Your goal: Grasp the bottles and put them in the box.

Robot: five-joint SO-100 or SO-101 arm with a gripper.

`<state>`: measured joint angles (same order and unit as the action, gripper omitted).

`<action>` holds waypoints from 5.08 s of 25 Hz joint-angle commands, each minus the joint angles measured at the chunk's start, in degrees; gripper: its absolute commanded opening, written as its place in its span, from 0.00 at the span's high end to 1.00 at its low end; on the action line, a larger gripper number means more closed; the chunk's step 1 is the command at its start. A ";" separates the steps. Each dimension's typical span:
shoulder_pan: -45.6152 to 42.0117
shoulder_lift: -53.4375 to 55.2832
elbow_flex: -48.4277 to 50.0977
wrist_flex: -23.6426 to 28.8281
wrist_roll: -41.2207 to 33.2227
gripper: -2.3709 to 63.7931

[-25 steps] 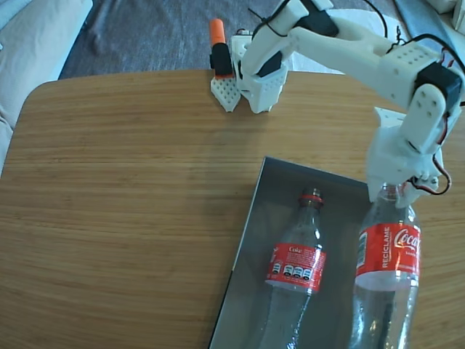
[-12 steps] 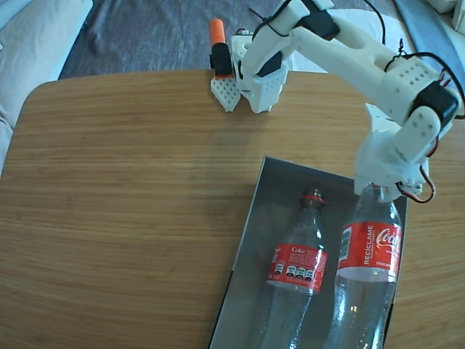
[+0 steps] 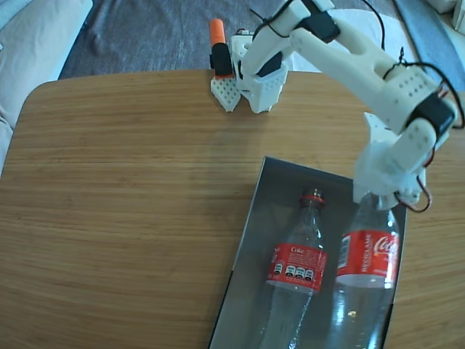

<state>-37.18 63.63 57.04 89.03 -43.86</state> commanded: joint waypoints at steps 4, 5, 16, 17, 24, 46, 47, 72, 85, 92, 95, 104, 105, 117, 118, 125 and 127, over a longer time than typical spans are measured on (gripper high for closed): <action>1.49 -2.90 -5.01 0.26 3.52 0.85; 1.49 -3.52 -5.80 0.18 3.87 0.85; 1.58 -4.57 -6.94 -0.09 3.87 0.76; 1.58 -4.48 -6.94 -0.09 3.96 0.69; 1.58 -4.22 -6.94 -0.18 3.96 0.42; 18.02 5.62 -16.52 9.23 3.87 0.42; 19.16 6.77 -15.73 9.23 3.96 0.42; 39.20 40.25 18.63 -0.18 6.86 0.62; 45.79 53.88 34.63 -9.49 24.52 0.81; 45.88 62.23 42.28 -11.69 29.44 0.86; 45.88 65.13 45.62 -13.36 31.20 0.95; 45.53 73.21 55.81 -13.89 31.64 0.97; 45.53 74.36 57.13 -13.89 31.64 0.97; 45.62 90.53 73.04 -19.42 37.79 0.97; 45.97 91.32 73.92 -19.42 39.99 0.97; 47.99 95.45 79.54 -20.30 42.36 0.97; 47.99 97.03 81.04 -20.30 42.36 0.97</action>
<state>10.72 159.43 138.34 69.79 -1.85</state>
